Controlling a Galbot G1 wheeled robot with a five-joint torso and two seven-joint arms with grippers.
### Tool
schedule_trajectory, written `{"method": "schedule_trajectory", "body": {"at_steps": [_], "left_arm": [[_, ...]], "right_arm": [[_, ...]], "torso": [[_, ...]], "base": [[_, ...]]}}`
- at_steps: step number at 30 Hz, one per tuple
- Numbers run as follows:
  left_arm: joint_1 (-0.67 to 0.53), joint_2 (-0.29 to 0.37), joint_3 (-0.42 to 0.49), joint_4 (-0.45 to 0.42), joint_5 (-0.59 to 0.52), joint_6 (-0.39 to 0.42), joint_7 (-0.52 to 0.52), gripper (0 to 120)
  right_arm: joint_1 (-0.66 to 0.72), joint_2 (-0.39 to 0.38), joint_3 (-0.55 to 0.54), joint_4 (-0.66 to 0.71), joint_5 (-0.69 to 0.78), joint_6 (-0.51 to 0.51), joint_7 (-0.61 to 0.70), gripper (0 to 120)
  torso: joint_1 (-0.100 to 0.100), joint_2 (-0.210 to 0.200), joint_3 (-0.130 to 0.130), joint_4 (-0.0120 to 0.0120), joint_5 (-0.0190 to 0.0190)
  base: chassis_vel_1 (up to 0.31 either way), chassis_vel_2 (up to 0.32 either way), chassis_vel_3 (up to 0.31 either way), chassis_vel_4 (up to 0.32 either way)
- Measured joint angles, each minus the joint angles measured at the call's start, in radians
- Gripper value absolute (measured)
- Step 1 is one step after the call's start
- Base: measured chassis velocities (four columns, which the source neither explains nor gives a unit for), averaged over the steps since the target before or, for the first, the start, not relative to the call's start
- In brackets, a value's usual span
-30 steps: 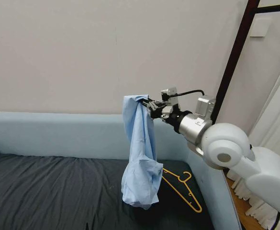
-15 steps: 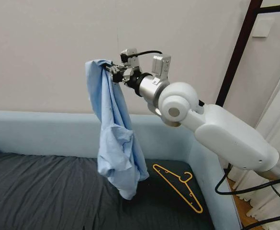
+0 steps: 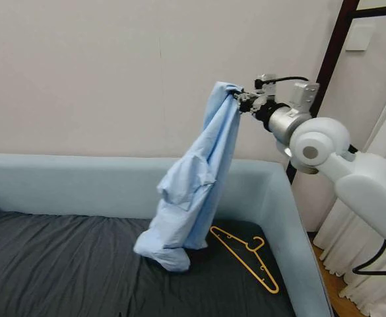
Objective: Pick up the clothes from the sofa and hang them on the clothes hanger.
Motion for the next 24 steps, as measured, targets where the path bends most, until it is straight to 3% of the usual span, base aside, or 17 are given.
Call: {"method": "schedule_trajectory", "body": {"at_steps": [5,7,9,11,15,17,18,20,21,24], "left_arm": [[-0.001,0.003,0.0,0.001,-0.001,0.0,0.0,98],[-0.003,0.008,-0.002,0.004,-0.008,-0.001,0.0,98],[0.002,0.01,-0.007,0.01,-0.014,-0.007,0.0,98],[0.003,0.011,-0.009,0.012,-0.014,-0.009,0.0,98],[0.005,0.004,-0.016,0.023,-0.015,-0.014,-0.001,98],[0.005,0.003,-0.016,0.023,-0.015,-0.014,-0.001,98],[0.005,-0.003,-0.015,0.025,-0.015,-0.014,-0.001,98],[0.005,-0.011,-0.016,0.026,-0.014,-0.014,-0.002,98],[0.005,-0.011,-0.016,0.026,-0.014,-0.014,-0.002,98],[0.011,-0.021,-0.023,0.025,-0.014,-0.014,-0.003,98]], "right_arm": [[-0.03,-0.021,0.01,0.044,0.001,-0.003,0.006,0],[-0.162,-0.04,0.062,0.112,-0.079,-0.004,0.0,0],[-0.424,-0.01,0.137,0.133,-0.231,0.009,-0.02,0],[-0.48,0.001,0.142,0.133,-0.257,0.01,-0.024,0],[-0.696,0.133,0.102,0.074,-0.425,0.026,-0.044,0],[-0.704,0.148,0.093,0.063,-0.439,0.028,-0.044,0],[-0.722,0.206,0.047,0.018,-0.484,0.036,-0.044,0],[-0.721,0.288,-0.03,-0.065,-0.549,0.05,-0.04,0],[-0.721,0.288,-0.03,-0.065,-0.549,0.05,-0.04,0],[-0.681,0.403,-0.143,-0.167,-0.603,0.055,-0.011,0]], "torso": [[0.0,0.0,0.0,-0.0002,-0.0001],[0.0,0.0,0.0,0.0003,-0.0005],[0.0,0.0,0.0,-0.0002,0.0],[0.0,0.0,0.0,-0.0003,0.0004],[0.0,0.0,0.0,-0.0001,-0.0001],[0.0,0.0,0.0,-0.0001,-0.0001],[0.0,0.0,0.0,0.0009,0.0001],[0.0,0.0,0.0,-0.0001,-0.0008],[0.0,0.0,0.0,-0.0001,-0.0008],[0.0,0.0,0.0,0.0003,-0.0006]], "base": [[0.0,0.0,0.0,0.0],[0.0,0.0,0.0,0.0],[0.0,0.0,0.0,0.0],[0.0,0.0,0.0,0.0],[0.0,0.0,0.0,0.0],[0.0,0.0,0.0,0.0],[0.0,0.0,0.0,0.0],[0.0,0.0,0.0,0.0],[0.0,0.0,0.0,0.0],[0.0,0.0,0.0,0.0]]}}
